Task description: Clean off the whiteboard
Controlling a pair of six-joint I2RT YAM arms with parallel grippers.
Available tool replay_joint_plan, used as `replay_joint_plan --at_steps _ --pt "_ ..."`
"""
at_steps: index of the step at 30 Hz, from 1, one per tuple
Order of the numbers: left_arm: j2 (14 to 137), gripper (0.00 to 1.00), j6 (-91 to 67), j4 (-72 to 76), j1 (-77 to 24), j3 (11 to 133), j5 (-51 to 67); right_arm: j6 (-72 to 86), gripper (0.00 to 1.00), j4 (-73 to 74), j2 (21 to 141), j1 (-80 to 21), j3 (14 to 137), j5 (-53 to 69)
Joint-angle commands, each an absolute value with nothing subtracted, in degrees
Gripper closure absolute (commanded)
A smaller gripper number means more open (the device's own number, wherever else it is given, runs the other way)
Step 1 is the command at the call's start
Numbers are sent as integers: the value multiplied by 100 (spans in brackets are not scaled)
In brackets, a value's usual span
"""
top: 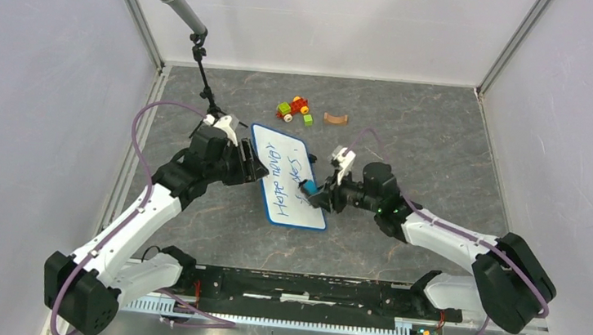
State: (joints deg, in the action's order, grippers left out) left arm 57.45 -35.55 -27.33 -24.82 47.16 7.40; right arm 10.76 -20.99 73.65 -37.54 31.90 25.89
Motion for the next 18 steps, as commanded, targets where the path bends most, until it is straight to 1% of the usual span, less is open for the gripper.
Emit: replay_joint_plan --at_steps 1,4,7,10,18 --pt "5385 34 -3630 -2766 -2459 4723 871 592 80 -2502 7170 -4335 3307 2631" --pt "5235 36 -3567 -2954 -2452 4724 830 422 76 -2508 7314 -4636 3392 2586" --pt "5048 37 -3547 -3006 -2453 4619 766 374 76 -2356 7613 -4824 3610 2267" --pt "5005 41 -3619 -2968 -2457 4537 873 402 76 -2417 7722 -4949 3681 2093" --pt "5128 46 -3606 -2897 -2452 4409 1138 520 71 -2709 7765 -5023 3622 2282"
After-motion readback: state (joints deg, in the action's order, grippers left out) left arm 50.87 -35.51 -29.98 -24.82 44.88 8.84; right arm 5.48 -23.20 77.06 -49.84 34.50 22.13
